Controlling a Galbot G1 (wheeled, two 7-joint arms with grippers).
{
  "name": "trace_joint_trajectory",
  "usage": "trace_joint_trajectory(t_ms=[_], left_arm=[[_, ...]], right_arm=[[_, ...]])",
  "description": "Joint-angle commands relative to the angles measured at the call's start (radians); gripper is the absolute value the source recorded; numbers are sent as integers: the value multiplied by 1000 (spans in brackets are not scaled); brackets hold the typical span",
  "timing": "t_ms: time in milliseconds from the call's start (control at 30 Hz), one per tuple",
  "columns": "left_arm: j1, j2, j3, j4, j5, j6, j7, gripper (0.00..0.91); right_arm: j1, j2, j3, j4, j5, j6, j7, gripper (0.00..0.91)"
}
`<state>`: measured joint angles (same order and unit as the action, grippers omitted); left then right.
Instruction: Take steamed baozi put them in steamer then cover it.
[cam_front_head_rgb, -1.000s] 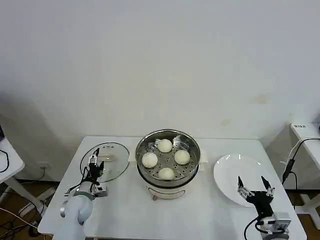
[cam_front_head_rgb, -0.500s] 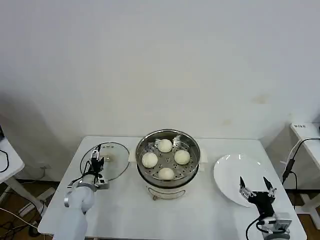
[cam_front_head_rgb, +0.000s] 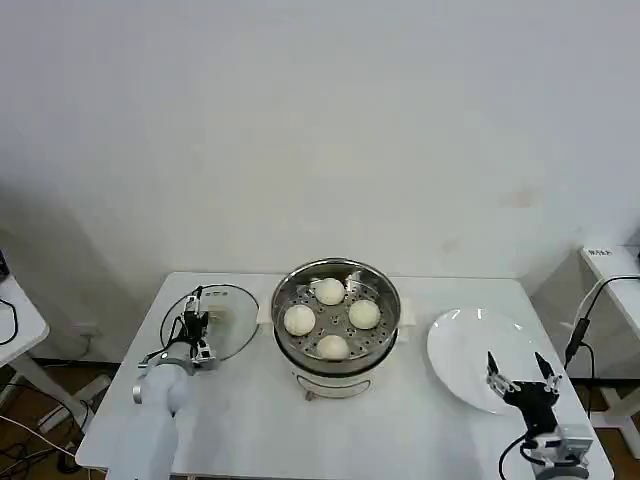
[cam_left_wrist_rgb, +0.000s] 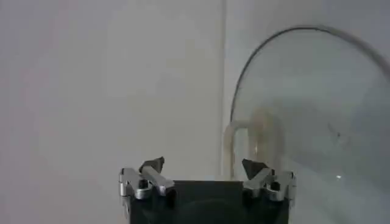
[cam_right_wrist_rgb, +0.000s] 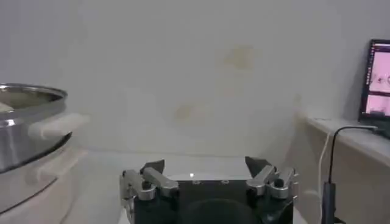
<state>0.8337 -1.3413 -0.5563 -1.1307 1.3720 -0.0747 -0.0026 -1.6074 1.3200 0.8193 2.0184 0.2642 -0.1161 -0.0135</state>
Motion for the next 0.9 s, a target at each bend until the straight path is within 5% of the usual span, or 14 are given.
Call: trace_joint_trajectory(t_ms=[33, 600, 667, 733, 800, 900], left_arm=[[-42, -10, 2, 57, 4, -2, -23, 907], [-80, -15, 9, 155, -48, -3, -64, 907], [-76, -15, 14, 157, -65, -3, -67, 766], [-69, -19, 17, 151, -74, -4, -68, 484], [-66, -24, 18, 150, -82, -4, -75, 312], [-66, -33, 13, 155, -86, -9, -87, 161]], right_arm=[[-6, -2, 8, -2, -1, 0, 0, 907], [-34, 0, 14, 7, 5, 2, -1, 907], [-34, 0, 13, 6, 6, 1, -1, 907], [-36, -2, 13, 6, 5, 1, -1, 907], [-36, -4, 13, 5, 4, 2, -1, 907], [-43, -7, 15, 8, 5, 2, -1, 907]])
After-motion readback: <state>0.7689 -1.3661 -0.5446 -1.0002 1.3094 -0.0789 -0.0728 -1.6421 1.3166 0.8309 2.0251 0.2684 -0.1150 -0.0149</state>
